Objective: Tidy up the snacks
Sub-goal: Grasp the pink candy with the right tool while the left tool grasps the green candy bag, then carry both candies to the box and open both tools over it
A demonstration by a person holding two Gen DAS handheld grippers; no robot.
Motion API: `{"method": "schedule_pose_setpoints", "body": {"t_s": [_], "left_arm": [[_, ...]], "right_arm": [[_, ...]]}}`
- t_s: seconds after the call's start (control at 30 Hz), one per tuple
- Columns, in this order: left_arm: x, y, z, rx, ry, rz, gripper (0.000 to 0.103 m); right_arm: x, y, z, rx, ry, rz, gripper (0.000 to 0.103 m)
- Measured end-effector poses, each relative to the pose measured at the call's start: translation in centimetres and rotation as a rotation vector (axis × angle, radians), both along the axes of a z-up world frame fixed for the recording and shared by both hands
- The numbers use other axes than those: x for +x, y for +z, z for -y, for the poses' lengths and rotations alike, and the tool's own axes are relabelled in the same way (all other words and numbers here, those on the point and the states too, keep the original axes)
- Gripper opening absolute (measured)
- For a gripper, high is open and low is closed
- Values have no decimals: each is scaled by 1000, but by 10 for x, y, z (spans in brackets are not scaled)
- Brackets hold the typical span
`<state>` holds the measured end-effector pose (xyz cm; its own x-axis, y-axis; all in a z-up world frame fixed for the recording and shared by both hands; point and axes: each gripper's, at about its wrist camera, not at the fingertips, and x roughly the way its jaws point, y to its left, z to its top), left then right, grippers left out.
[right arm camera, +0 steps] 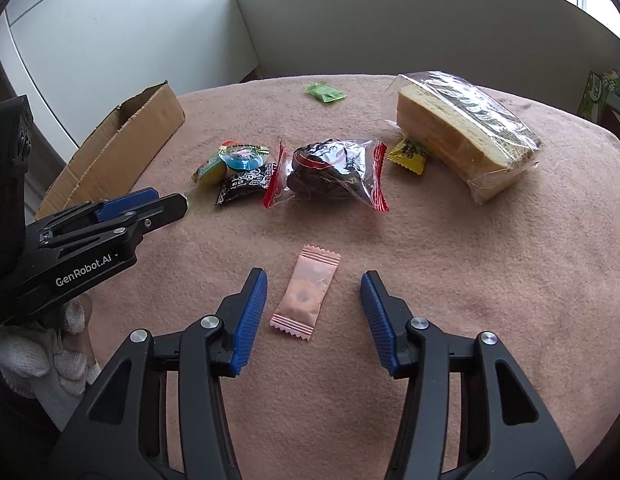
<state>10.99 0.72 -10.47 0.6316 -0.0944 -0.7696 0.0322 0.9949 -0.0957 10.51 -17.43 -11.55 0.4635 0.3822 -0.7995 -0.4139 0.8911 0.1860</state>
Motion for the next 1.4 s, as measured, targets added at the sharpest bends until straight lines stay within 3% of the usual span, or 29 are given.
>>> {"method": "schedule_pose_setpoints", "body": {"t_s": [0.3,0.43,0.6,1.03,1.4], "left_arm": [[11,-14,-5,-24,9,-60,40],[13,-15,-6,-30,11,-61,40],[12,-16,-8,-13,24,-58,23],[3,-11,-11,-36,22,-42,22],[-16,15,-16,-73,22,37,22]], "right_arm": [[-2,-3,-18,-107,34,52,51],[-1,-3,-20,-155,43,64,37],[0,0,-13,-168,44,61,21],[-7,5,7,-99,15,42,20],[-15,30,13,-66,3,85,20]]}}
